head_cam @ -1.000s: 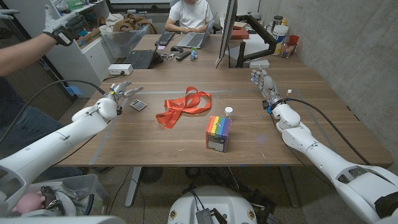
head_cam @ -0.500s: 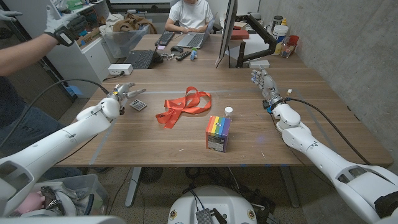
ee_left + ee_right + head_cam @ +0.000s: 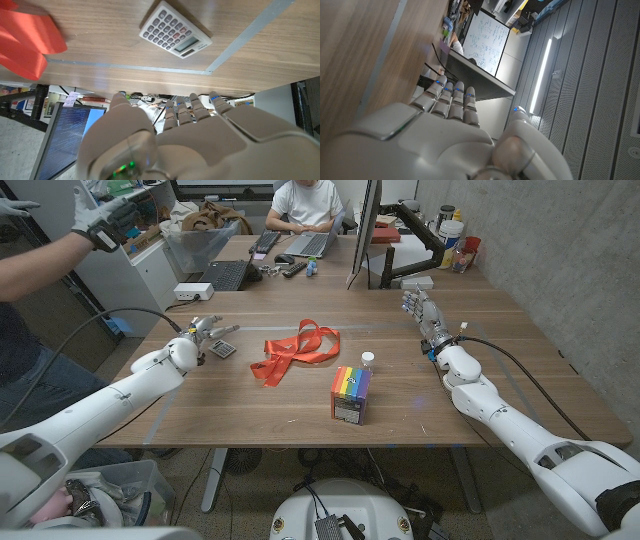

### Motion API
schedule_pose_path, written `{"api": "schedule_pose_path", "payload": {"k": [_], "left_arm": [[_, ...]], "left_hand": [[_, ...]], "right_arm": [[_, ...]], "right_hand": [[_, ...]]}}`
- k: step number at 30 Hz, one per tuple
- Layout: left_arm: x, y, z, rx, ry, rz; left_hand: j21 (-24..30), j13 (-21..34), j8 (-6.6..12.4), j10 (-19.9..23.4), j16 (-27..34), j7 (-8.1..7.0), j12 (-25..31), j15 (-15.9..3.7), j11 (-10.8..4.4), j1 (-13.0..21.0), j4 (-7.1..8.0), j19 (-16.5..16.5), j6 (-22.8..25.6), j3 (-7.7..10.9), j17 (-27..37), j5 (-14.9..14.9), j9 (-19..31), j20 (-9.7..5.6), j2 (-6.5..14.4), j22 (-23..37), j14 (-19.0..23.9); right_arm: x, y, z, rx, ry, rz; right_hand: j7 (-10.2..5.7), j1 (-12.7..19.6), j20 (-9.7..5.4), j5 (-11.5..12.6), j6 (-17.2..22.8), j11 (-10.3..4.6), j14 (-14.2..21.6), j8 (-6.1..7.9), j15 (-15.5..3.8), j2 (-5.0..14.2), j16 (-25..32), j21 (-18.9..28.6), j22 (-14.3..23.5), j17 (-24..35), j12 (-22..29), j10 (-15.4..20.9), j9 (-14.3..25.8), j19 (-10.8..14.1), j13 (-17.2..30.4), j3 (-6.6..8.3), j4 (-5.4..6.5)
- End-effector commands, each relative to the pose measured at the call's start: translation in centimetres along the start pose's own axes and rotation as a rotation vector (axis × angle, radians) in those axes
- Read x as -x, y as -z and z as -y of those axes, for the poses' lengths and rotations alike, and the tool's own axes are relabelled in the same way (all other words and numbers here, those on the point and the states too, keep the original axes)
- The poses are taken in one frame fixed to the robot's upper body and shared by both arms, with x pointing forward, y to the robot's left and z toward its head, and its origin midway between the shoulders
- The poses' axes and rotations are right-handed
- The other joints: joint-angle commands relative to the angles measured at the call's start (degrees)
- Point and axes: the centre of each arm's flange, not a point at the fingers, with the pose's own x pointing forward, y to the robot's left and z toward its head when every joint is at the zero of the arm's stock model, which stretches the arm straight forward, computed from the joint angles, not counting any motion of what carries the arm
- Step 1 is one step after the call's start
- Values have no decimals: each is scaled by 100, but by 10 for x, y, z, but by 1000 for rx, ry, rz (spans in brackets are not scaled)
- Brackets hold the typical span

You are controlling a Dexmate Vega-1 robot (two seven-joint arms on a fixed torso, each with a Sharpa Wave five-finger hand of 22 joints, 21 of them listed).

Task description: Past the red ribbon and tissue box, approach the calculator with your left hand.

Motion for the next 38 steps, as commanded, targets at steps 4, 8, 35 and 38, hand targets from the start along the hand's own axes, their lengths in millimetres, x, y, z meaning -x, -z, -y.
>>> {"api": "schedule_pose_path", "payload": {"k": [4, 8, 35, 38], "left_arm": [[2, -3, 13, 5, 16, -13], [6, 1, 14, 6, 15, -24], [13, 12, 11, 27, -6, -34], [13, 13, 11, 16, 1, -37]], "left_hand": [[-20, 28, 8, -5, -2, -3, -18, 32, -35, 71, -22, -31, 65, -14, 8, 0, 8, 26, -15, 8, -1], [-18, 29, 8, 1, -4, -3, -17, 36, -23, 75, -23, -33, 71, -18, 8, -1, 8, 31, -16, 8, -4], [-2, 31, 11, 36, 10, -14, -11, 43, -48, 71, -11, -37, 121, -45, 14, -10, 10, 28, -15, 11, 31], [-2, 31, 10, 38, 9, -12, -11, 45, -48, 70, -9, -39, 123, -47, 15, -10, 10, 25, -14, 11, 31]], "right_arm": [[-2, -4, -1, 5, -18, 24], [-1, -4, 0, 5, -18, 23], [-8, -5, -7, 14, -48, 23], [-9, -5, -9, 15, -52, 22]], "right_hand": [[-19, 16, -52, 12, 51, 5, -17, 10, 28, 53, -2, -28, 31, 18, 9, 64, 17, 19, 32, -11, -8], [-20, 15, -52, 12, 49, 4, -17, 7, 28, 54, -2, -33, 31, 18, 8, 66, 17, 22, 32, -13, -8], [-28, 10, -54, 11, 45, 12, -9, -2, 39, 63, 1, -62, 33, 19, 5, 78, 18, 34, 33, -23, -10], [-33, 11, -50, 11, 41, 11, -12, -5, 39, 64, -1, -66, 33, 18, 2, 73, 18, 34, 33, -24, -12]]}}
